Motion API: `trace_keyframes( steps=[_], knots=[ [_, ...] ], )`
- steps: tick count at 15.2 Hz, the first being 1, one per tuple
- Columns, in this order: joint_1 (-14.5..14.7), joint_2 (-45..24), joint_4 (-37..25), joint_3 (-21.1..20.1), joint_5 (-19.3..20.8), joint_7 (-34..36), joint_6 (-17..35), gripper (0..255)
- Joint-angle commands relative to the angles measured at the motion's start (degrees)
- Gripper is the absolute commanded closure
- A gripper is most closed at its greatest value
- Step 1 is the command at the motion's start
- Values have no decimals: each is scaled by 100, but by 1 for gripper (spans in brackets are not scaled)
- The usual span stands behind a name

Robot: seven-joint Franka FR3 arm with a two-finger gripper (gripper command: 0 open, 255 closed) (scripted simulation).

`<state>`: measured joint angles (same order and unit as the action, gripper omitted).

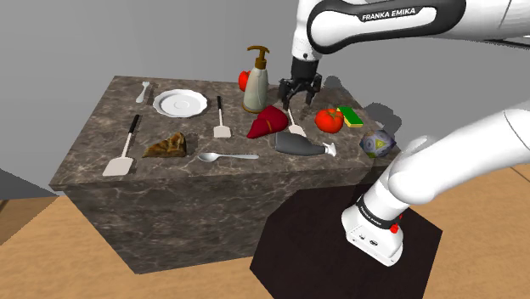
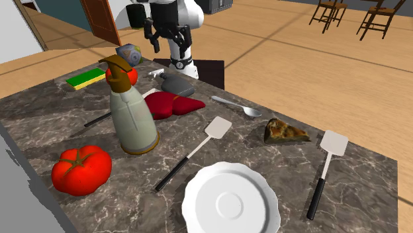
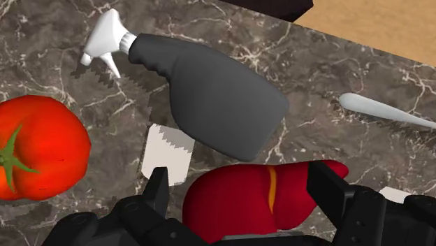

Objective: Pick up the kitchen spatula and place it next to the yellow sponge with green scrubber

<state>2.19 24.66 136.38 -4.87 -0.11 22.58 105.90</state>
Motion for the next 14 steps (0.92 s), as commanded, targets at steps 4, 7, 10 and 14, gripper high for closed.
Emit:
trace_keyframes(
  steps=[4,7,10,14],
  knots=[
    [23,-998,-516,-284,-35,707,675,0],
    [33,-1601,-899,-412,29,1120,1002,0],
    [57,-2217,-1352,-504,145,1534,1265,0],
    [123,-3049,-2067,-562,355,2072,1508,0]
  ],
)
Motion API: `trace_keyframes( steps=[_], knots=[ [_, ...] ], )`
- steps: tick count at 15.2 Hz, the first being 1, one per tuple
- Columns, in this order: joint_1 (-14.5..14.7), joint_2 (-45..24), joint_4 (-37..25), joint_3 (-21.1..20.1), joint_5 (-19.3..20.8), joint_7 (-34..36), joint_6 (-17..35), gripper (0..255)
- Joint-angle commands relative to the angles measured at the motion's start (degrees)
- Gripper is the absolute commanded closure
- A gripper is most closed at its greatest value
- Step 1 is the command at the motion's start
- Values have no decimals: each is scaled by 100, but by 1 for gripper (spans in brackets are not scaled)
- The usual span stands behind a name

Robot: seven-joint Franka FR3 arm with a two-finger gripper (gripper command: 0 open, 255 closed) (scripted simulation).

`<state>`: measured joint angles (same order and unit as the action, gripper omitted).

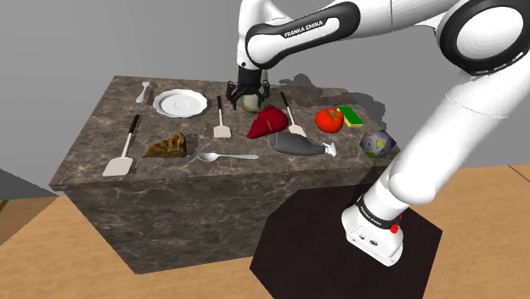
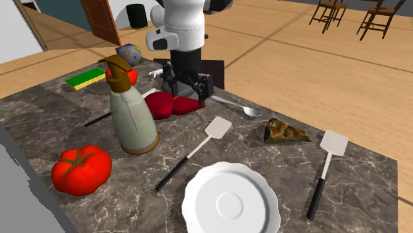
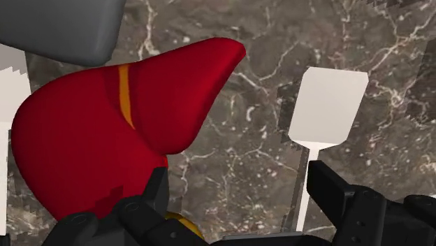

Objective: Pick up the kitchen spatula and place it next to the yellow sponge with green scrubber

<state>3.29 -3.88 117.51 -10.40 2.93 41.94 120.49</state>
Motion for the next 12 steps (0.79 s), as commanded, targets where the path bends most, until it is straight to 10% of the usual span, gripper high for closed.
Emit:
trace_keyframes(
  steps=[1,12],
  knots=[
    [39,-405,-379,-9,108,264,90,0],
    [302,-2086,-2047,120,510,1100,330,0]
  ],
)
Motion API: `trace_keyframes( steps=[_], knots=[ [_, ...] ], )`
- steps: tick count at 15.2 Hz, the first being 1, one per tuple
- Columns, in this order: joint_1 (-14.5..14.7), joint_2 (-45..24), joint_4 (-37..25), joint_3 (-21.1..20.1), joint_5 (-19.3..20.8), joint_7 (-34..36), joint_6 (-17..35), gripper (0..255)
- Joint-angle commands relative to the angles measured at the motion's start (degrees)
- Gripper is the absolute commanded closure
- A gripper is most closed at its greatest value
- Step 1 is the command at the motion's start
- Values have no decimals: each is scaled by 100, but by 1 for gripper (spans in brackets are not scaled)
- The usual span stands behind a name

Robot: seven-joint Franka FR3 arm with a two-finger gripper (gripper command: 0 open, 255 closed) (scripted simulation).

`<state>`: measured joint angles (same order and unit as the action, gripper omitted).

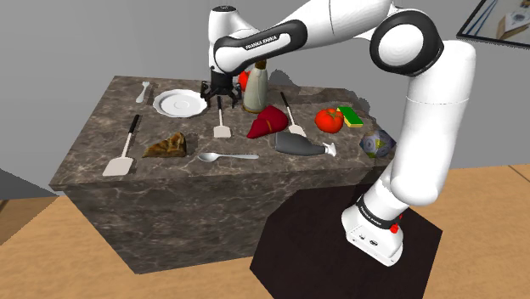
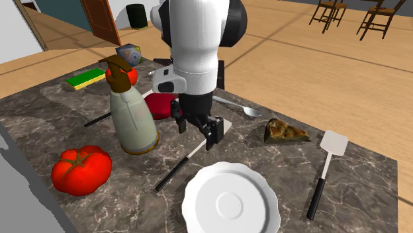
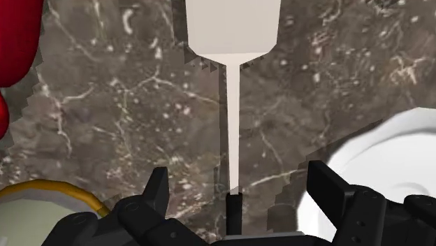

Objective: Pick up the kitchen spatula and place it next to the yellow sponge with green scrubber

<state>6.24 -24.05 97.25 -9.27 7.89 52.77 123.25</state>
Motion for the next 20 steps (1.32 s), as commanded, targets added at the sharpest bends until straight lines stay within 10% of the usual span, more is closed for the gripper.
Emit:
trace_keyframes(
  steps=[1,12,13,20],
  knots=[
    [9,-107,2,13,24,23,114,0],
    [13,-248,74,32,59,45,324,0],
    [13,-248,74,32,59,45,324,255],
    [13,-248,74,32,59,45,324,255]
  ],
)
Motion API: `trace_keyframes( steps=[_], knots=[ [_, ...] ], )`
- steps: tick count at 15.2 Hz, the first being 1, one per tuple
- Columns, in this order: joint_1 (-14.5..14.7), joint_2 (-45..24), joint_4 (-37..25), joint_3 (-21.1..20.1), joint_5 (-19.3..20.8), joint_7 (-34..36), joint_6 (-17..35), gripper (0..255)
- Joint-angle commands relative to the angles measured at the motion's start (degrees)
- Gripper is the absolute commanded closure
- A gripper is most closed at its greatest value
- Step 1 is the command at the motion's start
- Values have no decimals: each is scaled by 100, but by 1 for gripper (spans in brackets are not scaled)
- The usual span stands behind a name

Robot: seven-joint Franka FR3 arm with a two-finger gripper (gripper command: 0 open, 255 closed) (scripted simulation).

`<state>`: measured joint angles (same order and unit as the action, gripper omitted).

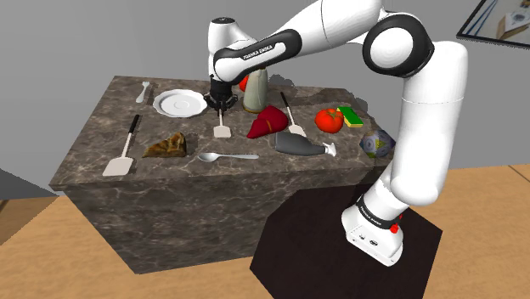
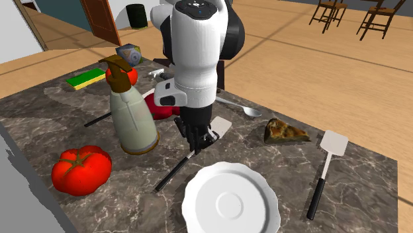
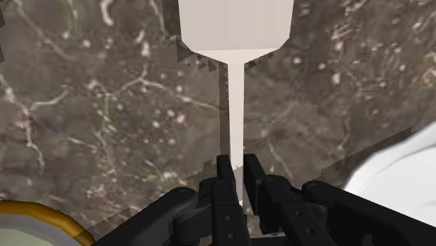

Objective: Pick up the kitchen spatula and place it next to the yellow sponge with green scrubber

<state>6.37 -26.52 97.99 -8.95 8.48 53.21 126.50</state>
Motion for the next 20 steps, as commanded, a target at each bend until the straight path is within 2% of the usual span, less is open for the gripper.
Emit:
trace_keyframes(
  steps=[1,20],
  knots=[
    [0,0,0,0,0,0,0,255],
    [-23,507,-659,-65,-147,-138,-1156,255]
  ],
)
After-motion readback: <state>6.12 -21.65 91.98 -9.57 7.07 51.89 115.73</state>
